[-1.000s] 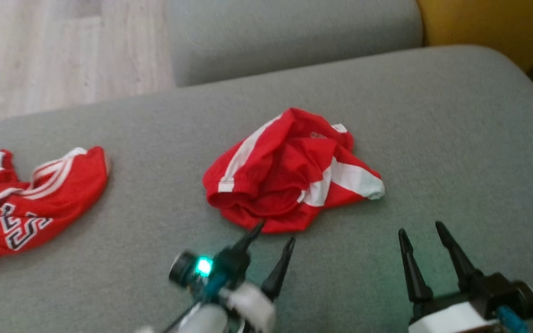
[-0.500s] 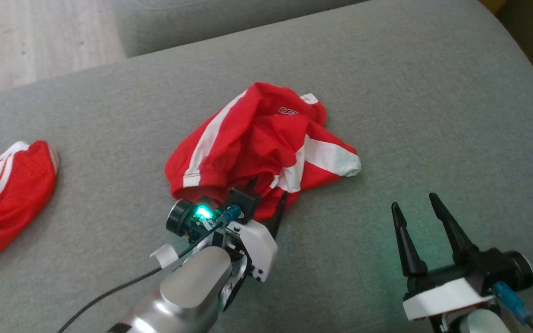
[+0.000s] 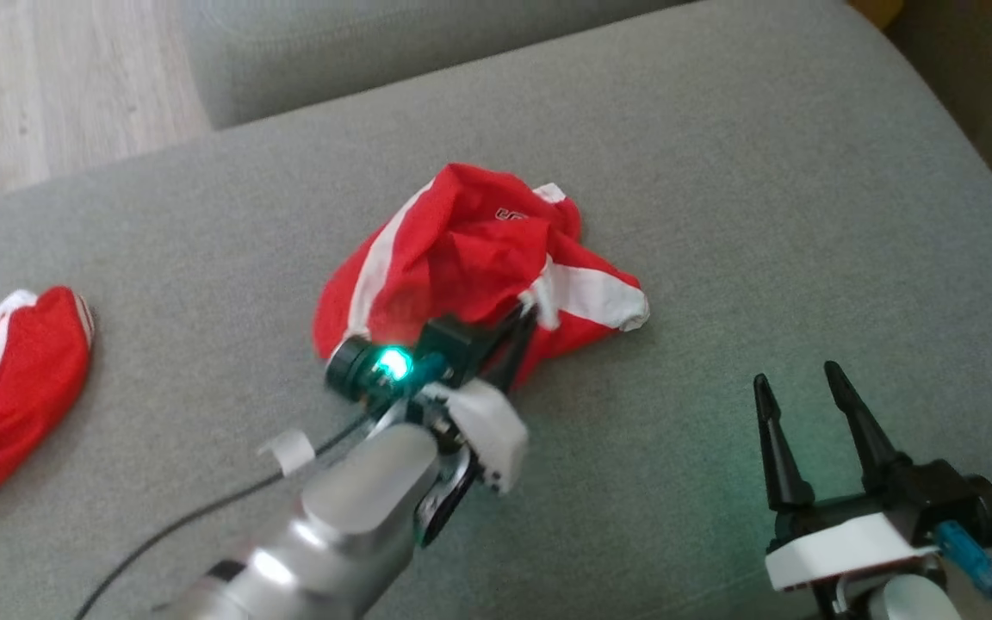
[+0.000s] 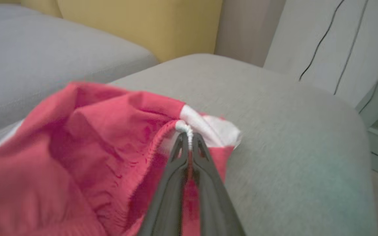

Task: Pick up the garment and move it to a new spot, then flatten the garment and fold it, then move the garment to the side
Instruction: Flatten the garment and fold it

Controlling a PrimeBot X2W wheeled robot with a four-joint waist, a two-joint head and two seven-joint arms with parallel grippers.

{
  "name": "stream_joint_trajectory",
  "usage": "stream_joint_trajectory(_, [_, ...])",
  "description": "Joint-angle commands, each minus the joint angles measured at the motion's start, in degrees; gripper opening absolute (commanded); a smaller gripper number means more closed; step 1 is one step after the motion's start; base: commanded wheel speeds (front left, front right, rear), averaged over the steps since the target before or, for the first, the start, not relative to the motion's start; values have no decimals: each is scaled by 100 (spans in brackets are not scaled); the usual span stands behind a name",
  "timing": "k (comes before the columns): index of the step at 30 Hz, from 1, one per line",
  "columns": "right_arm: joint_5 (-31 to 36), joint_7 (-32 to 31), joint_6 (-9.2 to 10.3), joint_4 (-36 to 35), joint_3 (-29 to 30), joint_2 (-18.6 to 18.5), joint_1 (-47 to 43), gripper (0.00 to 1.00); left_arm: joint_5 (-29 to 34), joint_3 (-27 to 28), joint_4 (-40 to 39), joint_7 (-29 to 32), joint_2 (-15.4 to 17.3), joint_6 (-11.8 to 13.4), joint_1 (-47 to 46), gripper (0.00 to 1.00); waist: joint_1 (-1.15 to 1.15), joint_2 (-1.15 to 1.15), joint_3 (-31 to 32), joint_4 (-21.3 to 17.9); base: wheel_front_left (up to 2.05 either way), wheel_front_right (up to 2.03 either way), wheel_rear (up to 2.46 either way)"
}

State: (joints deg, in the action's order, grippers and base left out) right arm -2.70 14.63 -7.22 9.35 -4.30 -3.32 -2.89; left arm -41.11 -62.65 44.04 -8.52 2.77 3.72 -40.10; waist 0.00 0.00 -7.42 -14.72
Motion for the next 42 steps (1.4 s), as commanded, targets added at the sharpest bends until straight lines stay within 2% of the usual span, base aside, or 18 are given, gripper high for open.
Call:
stream_joint_trajectory(1, [21, 37, -26, -139, -154, 14, 102, 100, -147, 78, -301, -66, 10, -125, -582, 0, 0, 0, 149, -9, 0, 0, 0])
stream_joint_trajectory(9, [1, 37, -26, -34, -198, 42, -6, 100, -687, 175, -793, -171, 10, -726, -2116, 0, 0, 0, 577, -113, 0, 0, 0])
stream_joint_trajectory(16, [-90, 37, -26, -70, -124, 43, -136, 100, -1071, 429, -727, -209, 15, -907, -2915, 0, 0, 0, 761, -11, 0, 0, 0])
stream_joint_trajectory(20, [-166, 37, -26, -60, -137, 44, -223, 100, -1220, 393, -588, -191, 272, -981, -2564, 0, 0, 0, 788, 217, 0, 0, 0])
stream_joint_trajectory(26, [-261, 37, -26, 25, -44, 44, -271, 100, -1599, 168, -655, -176, 875, -1060, -1196, 0, 0, 0, 681, 733, 0, 0, 0])
stream_joint_trajectory(32, [-317, 37, -26, 188, 99, 44, 147, 100, -1592, 125, -646, -369, 1206, -987, -636, 0, 0, 0, 327, 1186, 0, 0, 0])
stream_joint_trajectory(35, [-330, 37, -26, 550, 145, -76, 594, 100, -1562, 131, -677, -426, 1235, -949, -575, 0, 0, 0, 173, 1354, 0, 0, 0])
stream_joint_trajectory(38, [-361, 30, -26, 1257, 51, -411, 1177, 100, -1508, 107, -731, -446, 1265, -944, -594, 0, 0, 0, 36, 1494, 0, 0, 0])
stream_joint_trajectory(42, [-612, -448, -26, 2243, -183, -884, 2098, 100, -1494, 85, -810, -423, 1269, -967, -676, 0, 0, 0, -137, 1639, 0, 0, 0])
